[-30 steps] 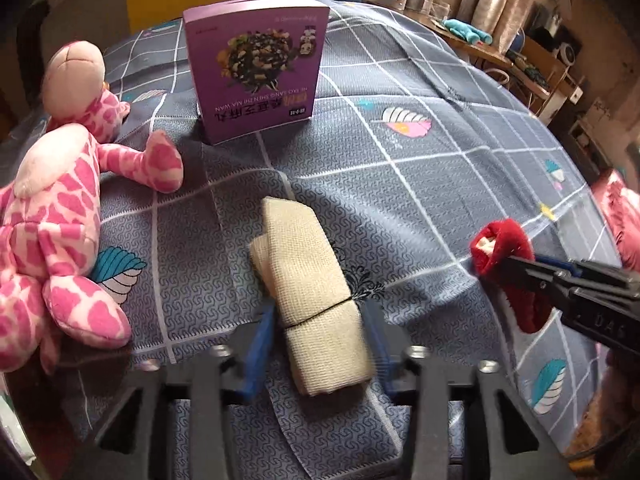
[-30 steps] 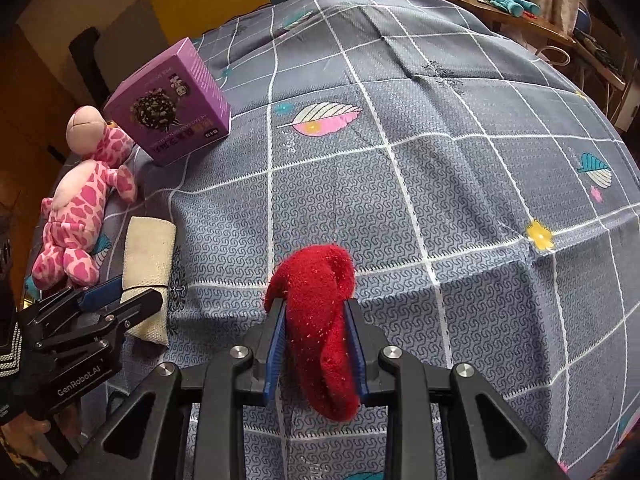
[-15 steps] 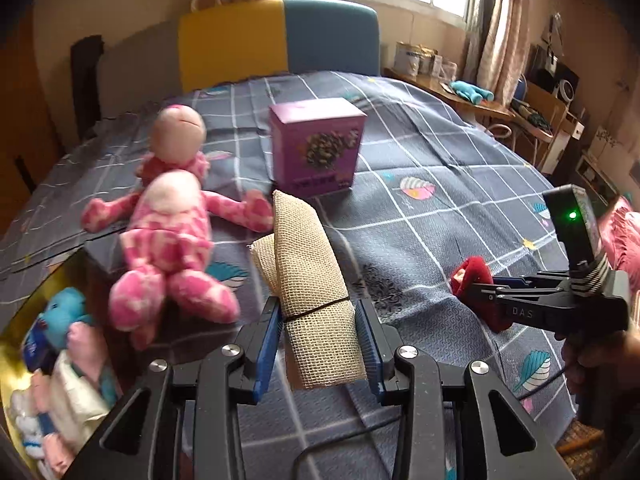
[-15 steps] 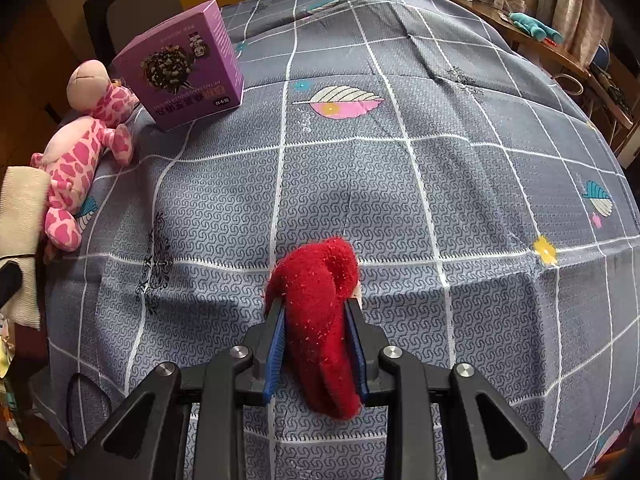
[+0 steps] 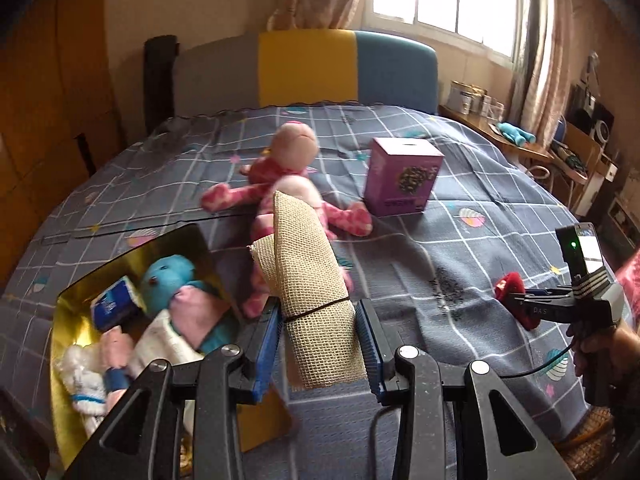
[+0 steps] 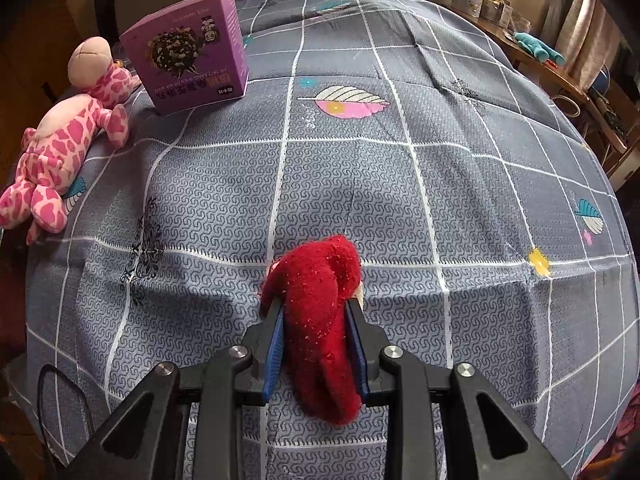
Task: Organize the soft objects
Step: 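Carry the beige bandage into the gold tray and open the left gripper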
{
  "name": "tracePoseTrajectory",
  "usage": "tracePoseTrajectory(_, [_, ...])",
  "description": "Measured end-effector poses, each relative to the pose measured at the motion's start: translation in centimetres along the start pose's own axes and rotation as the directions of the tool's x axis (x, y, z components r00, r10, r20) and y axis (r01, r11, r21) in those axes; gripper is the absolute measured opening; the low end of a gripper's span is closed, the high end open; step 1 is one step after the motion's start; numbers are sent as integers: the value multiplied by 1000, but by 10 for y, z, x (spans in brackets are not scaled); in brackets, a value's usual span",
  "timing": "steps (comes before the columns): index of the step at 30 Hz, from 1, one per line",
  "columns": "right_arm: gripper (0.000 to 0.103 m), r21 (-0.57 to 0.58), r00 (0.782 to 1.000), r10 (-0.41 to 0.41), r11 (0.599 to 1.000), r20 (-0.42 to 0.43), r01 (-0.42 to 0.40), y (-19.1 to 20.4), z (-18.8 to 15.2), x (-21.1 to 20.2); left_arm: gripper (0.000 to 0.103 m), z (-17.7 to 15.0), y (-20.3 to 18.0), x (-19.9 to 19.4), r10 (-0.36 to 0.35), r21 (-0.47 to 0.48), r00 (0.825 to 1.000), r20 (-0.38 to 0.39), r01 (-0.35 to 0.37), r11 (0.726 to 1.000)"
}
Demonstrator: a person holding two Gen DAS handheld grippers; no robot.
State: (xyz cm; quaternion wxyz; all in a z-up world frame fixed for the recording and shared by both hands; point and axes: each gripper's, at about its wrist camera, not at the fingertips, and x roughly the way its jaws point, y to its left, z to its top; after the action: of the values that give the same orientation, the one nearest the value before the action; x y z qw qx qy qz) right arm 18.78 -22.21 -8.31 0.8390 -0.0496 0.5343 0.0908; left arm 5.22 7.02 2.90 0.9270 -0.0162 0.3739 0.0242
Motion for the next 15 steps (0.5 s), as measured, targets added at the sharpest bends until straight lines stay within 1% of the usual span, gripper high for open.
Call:
tracePoseTrajectory(5, [28,-26,999,-30,999,11,30,3,-1,-1,38,-11,35,-10,45,-63,999,6,-45,997])
tracePoseTrajectory(8, [28,-42,999,-44,998,15,45,5,-2,-1,38,-19,61,-11,81,-105,997,-9,-82,991])
tracePoseTrajectory(12, [28,-53,998,-56,997,19,57,8,-3,-2,38,-30,98,-7,133,-174,990,-36,-137,975])
tracePoseTrajectory(15, [28,-57,998,-60,997,20,61,9,-4,-2,40,-37,131,1,176,-230,982,-73,-188,955])
